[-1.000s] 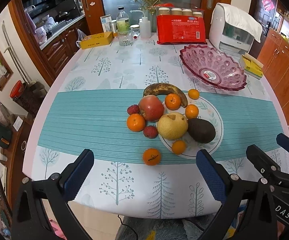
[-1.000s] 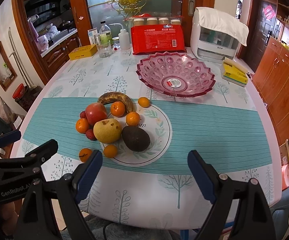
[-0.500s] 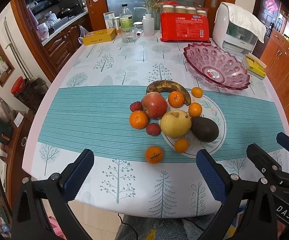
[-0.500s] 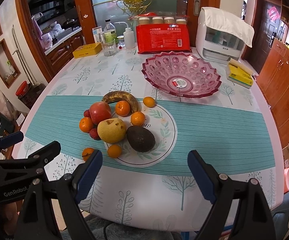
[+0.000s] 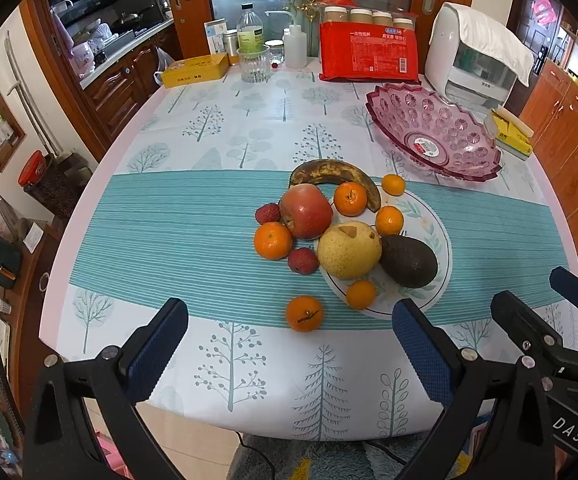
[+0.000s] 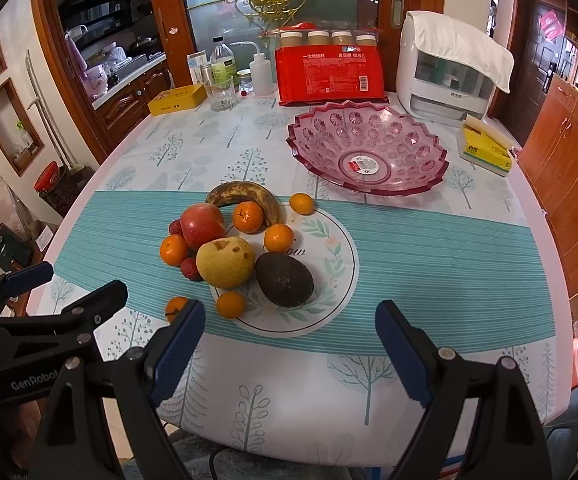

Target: Organize fruits

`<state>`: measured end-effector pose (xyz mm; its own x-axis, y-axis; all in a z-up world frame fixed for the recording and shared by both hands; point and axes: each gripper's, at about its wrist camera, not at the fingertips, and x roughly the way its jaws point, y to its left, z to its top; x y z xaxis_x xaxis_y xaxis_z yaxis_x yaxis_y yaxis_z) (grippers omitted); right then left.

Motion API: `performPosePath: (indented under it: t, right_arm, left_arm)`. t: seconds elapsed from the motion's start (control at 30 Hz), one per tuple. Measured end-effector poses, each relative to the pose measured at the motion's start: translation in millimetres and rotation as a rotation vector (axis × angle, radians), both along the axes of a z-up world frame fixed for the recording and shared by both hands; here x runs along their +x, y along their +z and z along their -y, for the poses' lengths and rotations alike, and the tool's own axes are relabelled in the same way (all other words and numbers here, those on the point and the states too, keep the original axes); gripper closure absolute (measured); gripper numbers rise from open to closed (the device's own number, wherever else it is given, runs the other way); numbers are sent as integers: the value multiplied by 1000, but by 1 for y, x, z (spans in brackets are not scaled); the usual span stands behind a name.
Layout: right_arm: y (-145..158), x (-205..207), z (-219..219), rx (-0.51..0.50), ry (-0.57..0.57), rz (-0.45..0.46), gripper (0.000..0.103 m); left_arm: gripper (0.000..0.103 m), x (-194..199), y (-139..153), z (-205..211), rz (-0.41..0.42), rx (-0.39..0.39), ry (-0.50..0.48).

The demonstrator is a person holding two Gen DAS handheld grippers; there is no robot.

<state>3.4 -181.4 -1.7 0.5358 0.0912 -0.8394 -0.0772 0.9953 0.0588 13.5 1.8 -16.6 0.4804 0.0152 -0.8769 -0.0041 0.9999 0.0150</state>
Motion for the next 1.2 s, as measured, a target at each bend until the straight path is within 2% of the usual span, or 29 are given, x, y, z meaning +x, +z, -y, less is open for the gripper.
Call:
performPosePath:
  t: [0.47, 0.73, 1.03, 1.2]
  right_arm:
    - [-19, 14, -2, 22, 14, -67, 15]
    - [-35, 28, -2, 0, 5, -98, 15]
    - [-59, 49, 0, -14, 0, -140, 15]
    - [-74, 59, -1, -17, 11, -173, 16]
  left_arm:
    - [2, 15, -28, -4, -82, -3, -9]
    - [2, 26, -52, -9, -139, -28, -16]
    - [2, 38, -93, -26, -216, -68, 9]
    - [10, 43, -119, -39, -262, -98, 27]
